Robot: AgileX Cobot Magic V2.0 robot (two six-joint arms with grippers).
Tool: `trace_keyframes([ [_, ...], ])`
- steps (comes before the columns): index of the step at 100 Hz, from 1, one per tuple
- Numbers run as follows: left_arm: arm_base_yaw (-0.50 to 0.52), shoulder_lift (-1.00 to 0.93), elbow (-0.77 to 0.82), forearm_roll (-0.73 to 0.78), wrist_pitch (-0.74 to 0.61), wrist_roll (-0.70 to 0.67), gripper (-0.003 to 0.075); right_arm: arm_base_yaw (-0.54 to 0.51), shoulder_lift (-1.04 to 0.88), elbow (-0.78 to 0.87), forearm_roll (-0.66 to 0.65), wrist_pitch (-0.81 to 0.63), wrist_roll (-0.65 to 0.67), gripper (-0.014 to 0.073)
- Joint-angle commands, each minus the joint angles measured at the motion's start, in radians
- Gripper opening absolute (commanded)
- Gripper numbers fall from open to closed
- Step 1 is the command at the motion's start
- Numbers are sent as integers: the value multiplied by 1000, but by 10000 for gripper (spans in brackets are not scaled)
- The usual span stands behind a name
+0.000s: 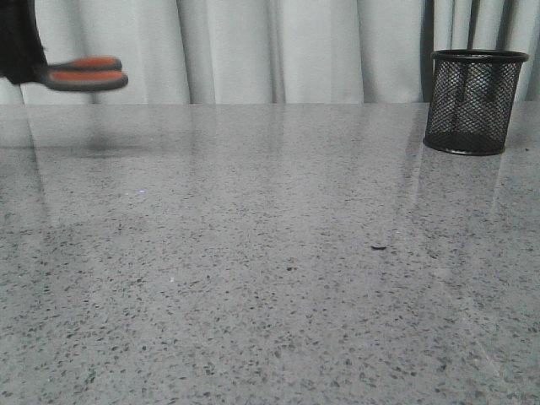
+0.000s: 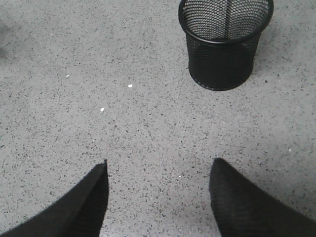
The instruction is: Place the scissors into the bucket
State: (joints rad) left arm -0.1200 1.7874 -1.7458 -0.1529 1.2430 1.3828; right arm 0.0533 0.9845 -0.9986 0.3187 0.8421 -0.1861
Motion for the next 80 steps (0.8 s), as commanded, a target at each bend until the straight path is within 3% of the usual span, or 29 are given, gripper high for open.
trace_keyframes([
  [1,-10,-98,-27,-18,21,-13,-4,-8,-8,-36,36,-60,-12,400],
  [18,-43,-173,-65,-23,21,-54,-4,-8,-8,-36,190,-83,-94,400],
  [43,-190,-249,-163,-26,20,-100,-4,-8,6,-36,664,-89,-369,400],
  [58,-305,-257,-225,-26,16,-146,-4,-8,51,-58,958,-13,-551,400],
  [65,-359,-257,-244,-26,1,-154,-4,-8,79,-86,1026,25,-572,400],
  [80,-460,-257,-260,-4,-50,-194,-4,-8,133,-170,1043,58,-572,400],
])
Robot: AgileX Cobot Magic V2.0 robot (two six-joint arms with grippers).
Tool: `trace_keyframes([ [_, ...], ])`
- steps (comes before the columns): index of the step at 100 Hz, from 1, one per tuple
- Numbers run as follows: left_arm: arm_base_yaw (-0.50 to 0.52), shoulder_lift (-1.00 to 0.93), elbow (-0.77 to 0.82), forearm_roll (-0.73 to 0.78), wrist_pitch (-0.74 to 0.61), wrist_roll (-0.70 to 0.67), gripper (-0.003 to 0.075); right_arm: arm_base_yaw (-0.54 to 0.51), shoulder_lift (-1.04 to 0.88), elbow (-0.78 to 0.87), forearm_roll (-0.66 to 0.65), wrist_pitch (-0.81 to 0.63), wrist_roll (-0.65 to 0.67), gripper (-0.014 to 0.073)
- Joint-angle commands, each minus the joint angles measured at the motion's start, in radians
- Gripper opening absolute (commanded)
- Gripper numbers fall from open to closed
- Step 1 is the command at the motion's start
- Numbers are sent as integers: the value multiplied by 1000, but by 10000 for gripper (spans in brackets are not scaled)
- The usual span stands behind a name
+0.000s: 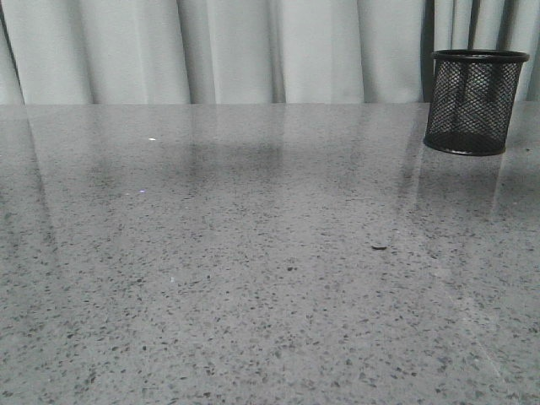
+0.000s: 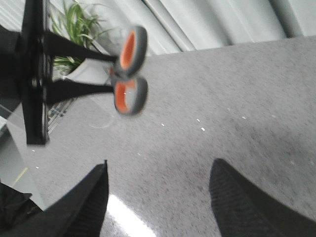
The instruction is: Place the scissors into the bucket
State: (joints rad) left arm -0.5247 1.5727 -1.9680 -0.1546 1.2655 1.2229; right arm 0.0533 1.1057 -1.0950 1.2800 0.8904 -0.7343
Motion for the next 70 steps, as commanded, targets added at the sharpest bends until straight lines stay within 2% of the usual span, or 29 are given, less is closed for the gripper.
trace_keyframes([
  [1,-59,-43,-37,0,-78,-36,-4,-8,15,-77,82,14,-23,400],
  [24,-149,-43,-37,43,-133,-71,-4,-8,66,-159,94,64,-23,400],
  [70,-183,-43,-37,20,-174,-119,-4,-8,113,-160,149,99,-65,400],
])
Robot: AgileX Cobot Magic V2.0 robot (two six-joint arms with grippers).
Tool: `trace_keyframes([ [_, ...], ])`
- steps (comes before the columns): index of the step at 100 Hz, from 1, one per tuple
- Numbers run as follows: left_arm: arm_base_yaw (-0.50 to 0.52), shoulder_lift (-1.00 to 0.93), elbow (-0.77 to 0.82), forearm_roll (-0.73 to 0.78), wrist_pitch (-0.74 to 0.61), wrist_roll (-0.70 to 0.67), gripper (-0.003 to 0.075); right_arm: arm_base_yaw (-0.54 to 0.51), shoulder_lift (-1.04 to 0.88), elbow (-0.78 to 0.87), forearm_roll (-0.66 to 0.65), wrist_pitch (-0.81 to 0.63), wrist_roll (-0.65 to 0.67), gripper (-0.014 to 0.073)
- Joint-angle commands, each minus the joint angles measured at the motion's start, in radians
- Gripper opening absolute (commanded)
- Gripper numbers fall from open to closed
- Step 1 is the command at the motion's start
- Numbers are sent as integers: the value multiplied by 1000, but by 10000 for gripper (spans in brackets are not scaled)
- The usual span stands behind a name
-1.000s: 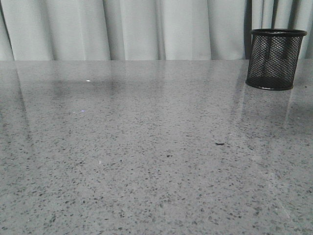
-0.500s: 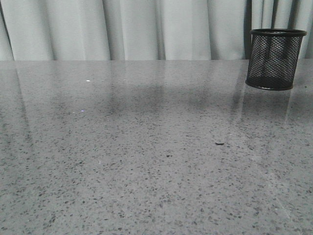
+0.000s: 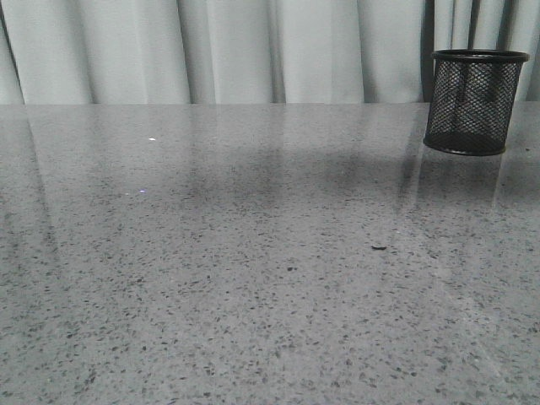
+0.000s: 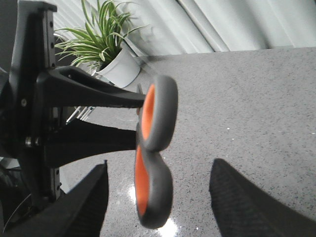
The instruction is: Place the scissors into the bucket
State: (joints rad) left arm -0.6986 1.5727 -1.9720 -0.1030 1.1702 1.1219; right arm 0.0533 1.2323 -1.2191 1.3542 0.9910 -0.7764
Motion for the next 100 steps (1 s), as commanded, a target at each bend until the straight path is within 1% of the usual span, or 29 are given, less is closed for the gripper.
trace_keyframes([
  [1,-9,-43,-33,-35,-78,-18,-4,-8,-13,-35,75,-2,-26,400],
  [9,-9,-43,-33,-47,-78,-18,-4,-8,-13,-35,85,-8,-54,393],
  [14,-9,-43,-33,-47,-78,-18,-4,-8,-13,-35,96,-8,-60,362],
  [21,-9,-43,-33,-47,-78,-18,-4,-8,-13,-35,98,-8,-61,281],
  [26,-9,-41,-33,-51,-78,-18,-4,-8,-11,-35,98,-8,-61,204],
  [40,-9,-25,-33,-68,-77,-18,-4,-6,5,-35,105,6,-70,26],
  [50,-9,-15,-33,-71,-73,-18,-1,-6,16,-35,112,31,-85,-68],
  [67,-9,-14,-33,-71,-73,-18,13,-6,23,-35,112,35,-88,-76],
  [74,-9,-14,-33,-71,-69,-18,62,-6,24,-35,112,29,-88,-76],
  [83,-9,-14,-33,-71,-69,-18,158,-6,24,-35,112,19,-88,-73],
  [88,-9,-14,-33,-71,-69,-18,222,-6,24,-35,112,18,-88,-65],
  [100,-9,-14,-33,-71,-73,-18,410,-6,24,-35,112,18,-88,-65],
])
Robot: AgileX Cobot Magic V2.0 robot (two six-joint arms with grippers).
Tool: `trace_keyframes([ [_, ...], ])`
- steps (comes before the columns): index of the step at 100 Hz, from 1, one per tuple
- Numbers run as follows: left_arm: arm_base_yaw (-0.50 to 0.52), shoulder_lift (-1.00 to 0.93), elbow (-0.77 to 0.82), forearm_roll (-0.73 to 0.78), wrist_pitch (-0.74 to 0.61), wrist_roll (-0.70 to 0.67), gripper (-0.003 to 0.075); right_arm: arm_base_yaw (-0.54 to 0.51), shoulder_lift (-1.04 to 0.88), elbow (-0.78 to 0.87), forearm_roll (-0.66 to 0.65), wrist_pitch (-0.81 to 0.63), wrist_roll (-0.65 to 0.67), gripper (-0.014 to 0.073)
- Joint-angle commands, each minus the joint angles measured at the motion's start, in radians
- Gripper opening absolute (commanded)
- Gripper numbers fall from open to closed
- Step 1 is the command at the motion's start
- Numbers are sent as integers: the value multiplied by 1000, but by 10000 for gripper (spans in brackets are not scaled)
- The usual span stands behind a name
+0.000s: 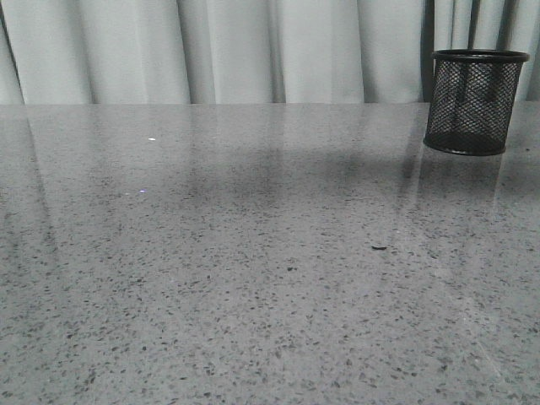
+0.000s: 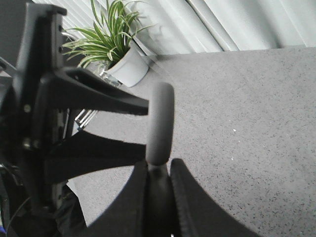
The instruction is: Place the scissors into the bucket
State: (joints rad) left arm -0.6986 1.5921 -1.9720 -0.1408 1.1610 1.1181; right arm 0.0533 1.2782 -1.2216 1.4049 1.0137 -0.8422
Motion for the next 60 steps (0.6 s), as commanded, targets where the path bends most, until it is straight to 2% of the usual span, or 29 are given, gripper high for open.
trace_keyframes([
  [1,-9,-33,-33,-33,-66,-14,417,-6,-22,-33,61,-5,-22,-65],
  [8,-9,-33,-33,-33,-74,-17,462,-6,-22,-33,61,-10,-22,-65],
  [19,-5,-35,-36,-6,-91,-77,461,-6,-22,-33,61,-17,-22,-65],
  [30,19,-35,-61,56,-93,-195,461,-8,-22,-33,61,-29,-22,-65],
  [53,189,-41,-173,64,-54,-560,454,-8,-22,-33,25,-97,-22,-48],
  [60,249,-44,-197,58,-33,-621,440,-10,-22,-47,-8,-109,-17,-48],
])
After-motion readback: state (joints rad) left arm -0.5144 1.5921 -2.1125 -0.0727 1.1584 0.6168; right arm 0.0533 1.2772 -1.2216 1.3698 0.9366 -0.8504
